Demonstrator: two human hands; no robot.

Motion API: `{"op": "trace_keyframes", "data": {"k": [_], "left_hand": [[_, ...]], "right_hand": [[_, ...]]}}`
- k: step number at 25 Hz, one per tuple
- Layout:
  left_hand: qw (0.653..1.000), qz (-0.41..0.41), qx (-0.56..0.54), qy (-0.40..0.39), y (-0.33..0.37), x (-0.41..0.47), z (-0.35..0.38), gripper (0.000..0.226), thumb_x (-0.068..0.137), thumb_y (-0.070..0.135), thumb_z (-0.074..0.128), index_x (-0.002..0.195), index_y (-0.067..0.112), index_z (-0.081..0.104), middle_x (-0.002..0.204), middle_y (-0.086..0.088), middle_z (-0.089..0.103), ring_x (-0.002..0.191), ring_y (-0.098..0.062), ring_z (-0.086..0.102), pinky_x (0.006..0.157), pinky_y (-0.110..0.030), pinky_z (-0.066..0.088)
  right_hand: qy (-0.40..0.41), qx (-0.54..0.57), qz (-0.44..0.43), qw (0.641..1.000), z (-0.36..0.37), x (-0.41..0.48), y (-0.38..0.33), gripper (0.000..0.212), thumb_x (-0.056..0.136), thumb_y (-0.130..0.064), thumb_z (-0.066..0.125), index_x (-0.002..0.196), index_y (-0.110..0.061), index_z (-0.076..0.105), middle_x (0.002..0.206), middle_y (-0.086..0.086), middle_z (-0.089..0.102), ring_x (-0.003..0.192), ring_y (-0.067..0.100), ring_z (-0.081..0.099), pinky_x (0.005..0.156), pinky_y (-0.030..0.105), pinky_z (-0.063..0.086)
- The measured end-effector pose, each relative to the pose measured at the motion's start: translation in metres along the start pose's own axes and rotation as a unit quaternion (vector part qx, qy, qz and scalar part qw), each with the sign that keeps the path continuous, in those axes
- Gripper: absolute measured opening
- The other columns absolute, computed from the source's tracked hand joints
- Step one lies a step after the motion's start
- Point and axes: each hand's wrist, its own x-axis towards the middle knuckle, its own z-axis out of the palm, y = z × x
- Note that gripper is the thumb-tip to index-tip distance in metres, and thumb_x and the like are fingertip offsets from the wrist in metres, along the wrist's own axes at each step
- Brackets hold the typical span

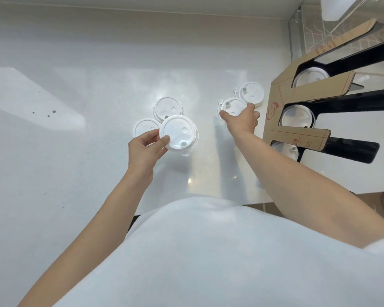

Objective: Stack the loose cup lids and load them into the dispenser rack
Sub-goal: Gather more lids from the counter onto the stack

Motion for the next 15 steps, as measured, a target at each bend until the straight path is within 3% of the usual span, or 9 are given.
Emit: {"op": "trace_keyframes", "data": {"k": [5, 10, 15], "left_hand": [[1.0, -0.006, 0.008, 0.001, 0.001, 0.01, 0.0, 0.04, 0.087, 0.005, 0.075, 0.126, 0.0, 0.067, 0.128, -0.025, 0.067, 0.108, -0.023, 0.071, 0.097, -0.038, 0.059], [1.0, -0.013, 0.013, -0.001, 0.005, 0.019, -0.001, 0.038, 0.087, 0.006, 0.075, 0.124, 0.0, 0.069, 0.12, -0.021, 0.07, 0.103, -0.022, 0.07, 0.095, -0.036, 0.06], [1.0, -0.012, 0.013, 0.008, 0.01, 0.024, -0.005, 0.035, 0.088, 0.006, 0.075, 0.122, 0.001, 0.07, 0.12, -0.02, 0.07, 0.099, -0.02, 0.071, 0.097, -0.039, 0.059]], "right_hand": [[-0.005, -0.076, -0.004, 0.997, 0.002, 0.018, -0.001, 0.087, 0.077, -0.045, 0.077, 0.142, -0.01, 0.031, 0.142, 0.013, 0.035, 0.132, 0.034, 0.035, 0.085, 0.039, 0.037], [0.003, -0.131, -0.008, 0.991, 0.006, 0.024, -0.003, 0.087, 0.074, -0.05, 0.078, 0.138, -0.009, 0.036, 0.142, 0.012, 0.034, 0.131, 0.032, 0.035, 0.079, 0.039, 0.038], [-0.003, -0.16, -0.009, 0.987, 0.01, 0.024, 0.001, 0.074, 0.076, -0.044, 0.078, 0.13, -0.009, 0.041, 0.139, 0.012, 0.037, 0.129, 0.033, 0.037, 0.076, 0.038, 0.037]]}}
